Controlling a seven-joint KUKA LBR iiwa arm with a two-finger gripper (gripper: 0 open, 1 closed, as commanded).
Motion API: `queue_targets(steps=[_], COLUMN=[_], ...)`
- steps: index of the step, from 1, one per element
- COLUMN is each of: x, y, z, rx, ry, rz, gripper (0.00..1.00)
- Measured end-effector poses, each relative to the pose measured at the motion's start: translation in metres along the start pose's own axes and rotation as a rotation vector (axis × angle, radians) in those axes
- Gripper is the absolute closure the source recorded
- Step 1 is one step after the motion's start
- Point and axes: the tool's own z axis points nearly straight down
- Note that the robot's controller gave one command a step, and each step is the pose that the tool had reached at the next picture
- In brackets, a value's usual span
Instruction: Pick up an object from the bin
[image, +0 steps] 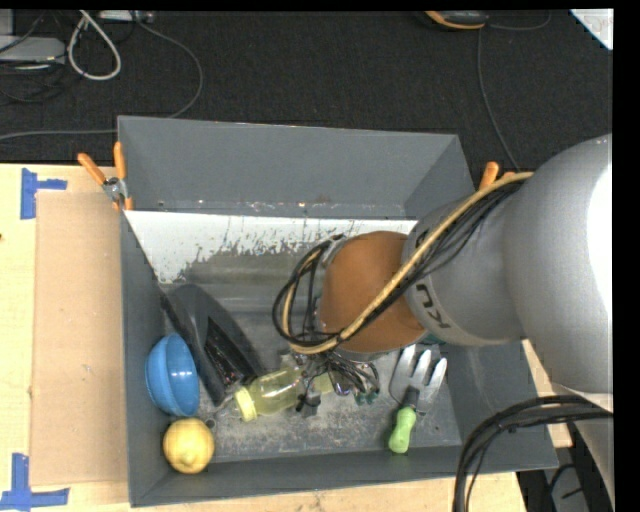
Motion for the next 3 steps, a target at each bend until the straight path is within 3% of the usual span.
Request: queue_targets(steps=[1, 2, 3], x=[0.019, 0.007, 0.024], y=[-0.012, 0.010, 0.002], z=[-0.004, -0.002, -0.007], rx=[0.000, -0.002, 0.000], ry=[0.005, 0.000, 0.008], rz=[-0.086, 0.002, -0.060], gripper=[1.00, 1.00, 1.00])
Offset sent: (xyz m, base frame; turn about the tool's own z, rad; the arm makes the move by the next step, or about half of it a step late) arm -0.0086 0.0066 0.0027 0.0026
